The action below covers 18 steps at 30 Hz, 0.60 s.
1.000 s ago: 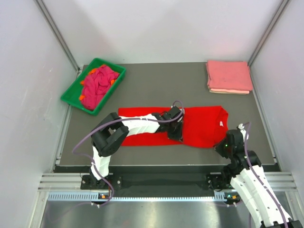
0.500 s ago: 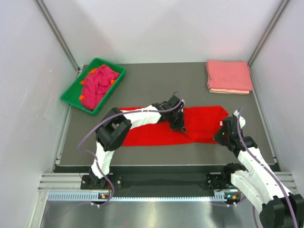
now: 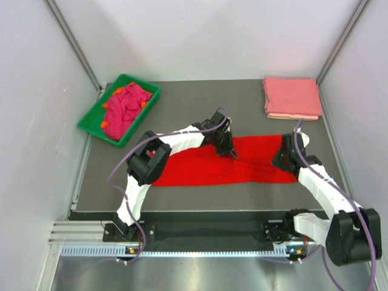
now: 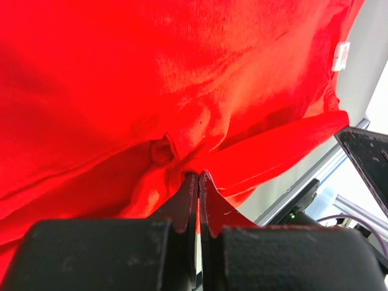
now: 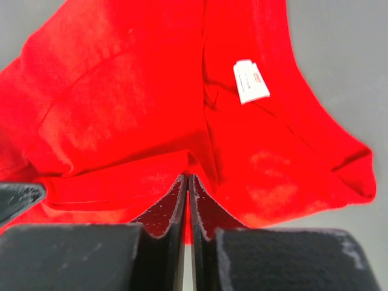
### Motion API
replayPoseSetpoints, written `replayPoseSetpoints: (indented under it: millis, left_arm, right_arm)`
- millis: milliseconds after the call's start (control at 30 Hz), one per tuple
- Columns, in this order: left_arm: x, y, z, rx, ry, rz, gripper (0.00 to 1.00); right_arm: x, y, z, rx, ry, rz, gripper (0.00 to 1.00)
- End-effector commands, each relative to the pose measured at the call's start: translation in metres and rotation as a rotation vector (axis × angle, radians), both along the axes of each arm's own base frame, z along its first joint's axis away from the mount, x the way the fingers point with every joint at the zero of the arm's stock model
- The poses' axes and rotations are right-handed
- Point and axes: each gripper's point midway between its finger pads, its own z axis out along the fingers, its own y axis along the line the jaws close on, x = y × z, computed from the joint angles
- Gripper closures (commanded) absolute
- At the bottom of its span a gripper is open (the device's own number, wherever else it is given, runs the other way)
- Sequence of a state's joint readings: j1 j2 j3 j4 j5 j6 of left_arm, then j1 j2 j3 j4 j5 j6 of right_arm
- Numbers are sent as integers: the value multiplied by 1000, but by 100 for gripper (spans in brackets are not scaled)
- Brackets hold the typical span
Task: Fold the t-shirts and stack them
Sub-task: Fold the tshirt
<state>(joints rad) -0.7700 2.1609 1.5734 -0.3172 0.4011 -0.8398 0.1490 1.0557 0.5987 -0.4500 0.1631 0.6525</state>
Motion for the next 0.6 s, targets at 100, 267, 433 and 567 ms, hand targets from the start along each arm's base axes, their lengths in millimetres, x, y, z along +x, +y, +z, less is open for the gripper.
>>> replayPoseSetpoints:
  millis: [100,267,433,567]
  left_arm:
    - [16,-8,22,-48,-35,24,97]
    - [23,0,24,-1,-85,45,90]
    - [36,21,37,91,-194,85,89]
    - [48,40,43,184,-271,129,83]
  right_arm:
    - [38,0,19,15,-71,24,95]
    - [60,0,32,14,-95,37,99]
    - [68,4,23,30,-44,48,90]
    - [75,3,21,25,-23,49,80]
